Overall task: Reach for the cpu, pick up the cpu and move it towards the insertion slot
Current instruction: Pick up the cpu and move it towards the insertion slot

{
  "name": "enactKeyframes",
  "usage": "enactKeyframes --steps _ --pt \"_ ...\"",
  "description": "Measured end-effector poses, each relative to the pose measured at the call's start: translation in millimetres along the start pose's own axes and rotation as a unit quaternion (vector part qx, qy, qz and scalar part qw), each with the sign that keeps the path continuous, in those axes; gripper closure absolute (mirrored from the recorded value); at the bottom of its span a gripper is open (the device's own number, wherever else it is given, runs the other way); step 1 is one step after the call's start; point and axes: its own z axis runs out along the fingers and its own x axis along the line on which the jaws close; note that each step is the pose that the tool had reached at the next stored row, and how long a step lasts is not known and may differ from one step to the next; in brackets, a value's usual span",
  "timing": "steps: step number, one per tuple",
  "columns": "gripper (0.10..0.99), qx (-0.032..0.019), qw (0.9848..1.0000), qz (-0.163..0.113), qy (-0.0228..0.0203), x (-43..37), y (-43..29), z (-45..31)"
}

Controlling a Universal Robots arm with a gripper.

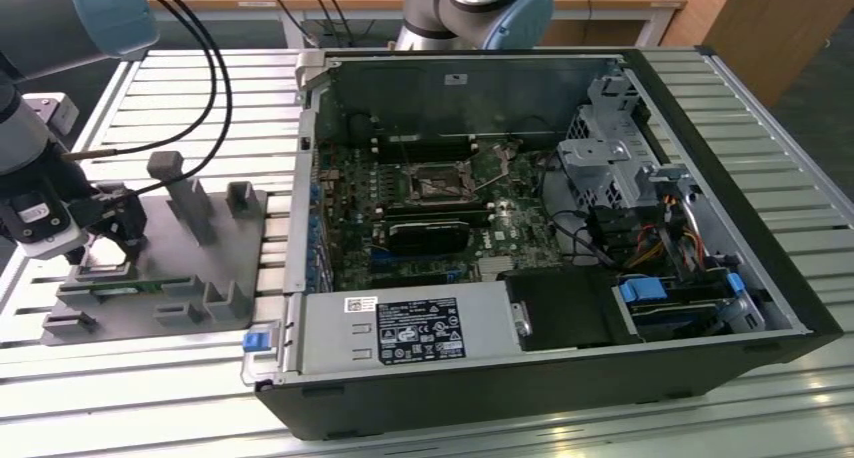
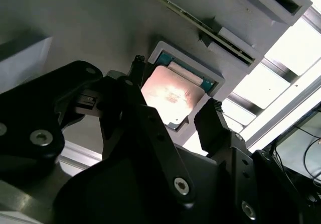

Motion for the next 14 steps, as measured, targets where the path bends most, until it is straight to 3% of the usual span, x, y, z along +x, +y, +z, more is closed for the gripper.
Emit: enactKeyframes --steps 11,13,14 --pt "0.408 0.0 1.0 0.0 -0.0021 1.5 3.6 2.7" --pt "0.424 0.0 1.0 0.0 -0.0024 1.6 3.7 2.9" --pt "0.494 -0.0001 1.0 0.0 -0.0024 1.6 3.7 2.9"
